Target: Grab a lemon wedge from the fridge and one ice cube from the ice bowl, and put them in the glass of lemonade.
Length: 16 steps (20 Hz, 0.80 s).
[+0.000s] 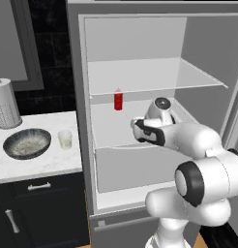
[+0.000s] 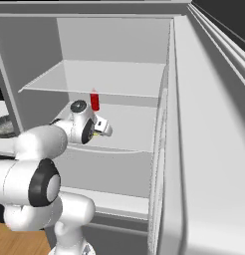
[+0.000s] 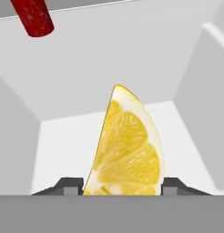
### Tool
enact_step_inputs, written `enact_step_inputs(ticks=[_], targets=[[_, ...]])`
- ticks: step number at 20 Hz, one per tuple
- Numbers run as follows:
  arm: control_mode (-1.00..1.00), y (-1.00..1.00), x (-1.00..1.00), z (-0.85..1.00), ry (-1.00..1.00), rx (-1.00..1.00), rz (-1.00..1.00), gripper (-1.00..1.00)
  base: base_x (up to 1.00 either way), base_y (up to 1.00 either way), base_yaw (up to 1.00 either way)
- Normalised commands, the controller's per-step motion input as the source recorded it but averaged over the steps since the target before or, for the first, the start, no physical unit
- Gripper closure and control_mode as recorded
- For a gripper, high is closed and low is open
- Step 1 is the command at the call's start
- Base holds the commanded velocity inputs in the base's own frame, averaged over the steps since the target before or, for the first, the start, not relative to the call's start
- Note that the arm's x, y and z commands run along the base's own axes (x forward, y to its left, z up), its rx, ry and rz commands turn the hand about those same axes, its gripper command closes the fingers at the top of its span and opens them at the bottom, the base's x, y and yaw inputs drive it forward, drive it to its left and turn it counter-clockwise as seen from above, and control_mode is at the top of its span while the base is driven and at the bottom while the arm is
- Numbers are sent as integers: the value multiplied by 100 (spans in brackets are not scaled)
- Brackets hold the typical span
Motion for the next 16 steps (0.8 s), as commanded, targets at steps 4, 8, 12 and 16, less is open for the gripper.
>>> enact_step_inputs(ticks=[4,8,12,16], targets=[[-100,0,-76,56,-2,0,0,100,0,0,0],[-100,1,-76,57,0,0,0,100,0,0,0],[-100,0,-83,40,0,0,0,100,0,0,0],[-100,0,-86,49,-1,0,0,100,0,0,0]])
